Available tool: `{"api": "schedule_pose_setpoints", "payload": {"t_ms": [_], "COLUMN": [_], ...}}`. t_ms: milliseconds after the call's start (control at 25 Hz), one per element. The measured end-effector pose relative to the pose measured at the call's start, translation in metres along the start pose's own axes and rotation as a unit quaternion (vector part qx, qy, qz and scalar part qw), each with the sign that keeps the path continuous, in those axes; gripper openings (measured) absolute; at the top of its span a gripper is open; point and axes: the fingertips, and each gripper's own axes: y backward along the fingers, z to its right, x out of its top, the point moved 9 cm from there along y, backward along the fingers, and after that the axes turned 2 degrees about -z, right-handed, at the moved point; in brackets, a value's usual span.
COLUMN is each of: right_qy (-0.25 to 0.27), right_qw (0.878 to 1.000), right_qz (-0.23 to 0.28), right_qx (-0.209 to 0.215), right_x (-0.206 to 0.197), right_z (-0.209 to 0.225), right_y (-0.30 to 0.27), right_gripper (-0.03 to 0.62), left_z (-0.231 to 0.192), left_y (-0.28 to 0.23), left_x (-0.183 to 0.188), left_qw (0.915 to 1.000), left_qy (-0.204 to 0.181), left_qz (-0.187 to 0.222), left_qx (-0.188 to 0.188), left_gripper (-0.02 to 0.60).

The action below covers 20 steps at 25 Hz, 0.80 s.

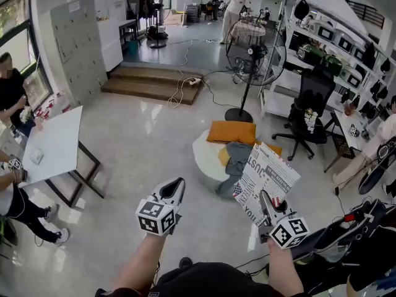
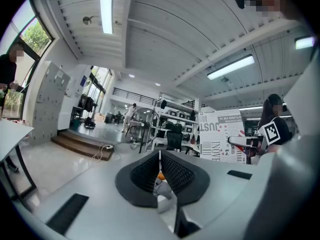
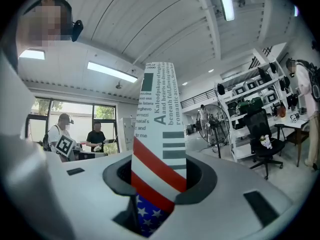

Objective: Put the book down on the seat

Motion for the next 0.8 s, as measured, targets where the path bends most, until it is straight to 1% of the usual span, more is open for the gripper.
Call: {"api": "schedule_pose_setpoints", "payload": {"t_ms": [160, 400, 600, 800], "right_qy": [-0.012, -0.034, -0.042, -0.057], "right_qw": [1.0, 0.999, 0.999, 0.998], "right_qz": [-0.002, -0.017, -0.018, -0.018], "right_qx": [0.001, -0.001, -0.006, -0.014], "right_x": [-0.011, -0.021, -0.022, -0.031], "right_z": [-0.015, -0.028, -0.022, -0.01], "right_y": [-0.015, -0.036, -0.045, -0.061], "right_gripper": [0.169, 0.169, 0.169, 0.169], "left_z": [-0.015, -0.033, -0.039, -0.052], "left_y": [0.008, 0.009, 0.003, -0.018], "left_x": [-0.008, -0.001, 0.002, -0.003], "left_qw": [1.0, 0.9999, 0.9999, 0.9996], "left_qy": [0.0, -0.006, -0.01, -0.007], "left_qz": [-0.003, -0.002, -0.004, -0.02], "left_qx": [-0.006, -0.008, -0.013, -0.016], "left_gripper": [0.014, 0.014, 0.014, 0.014]}}
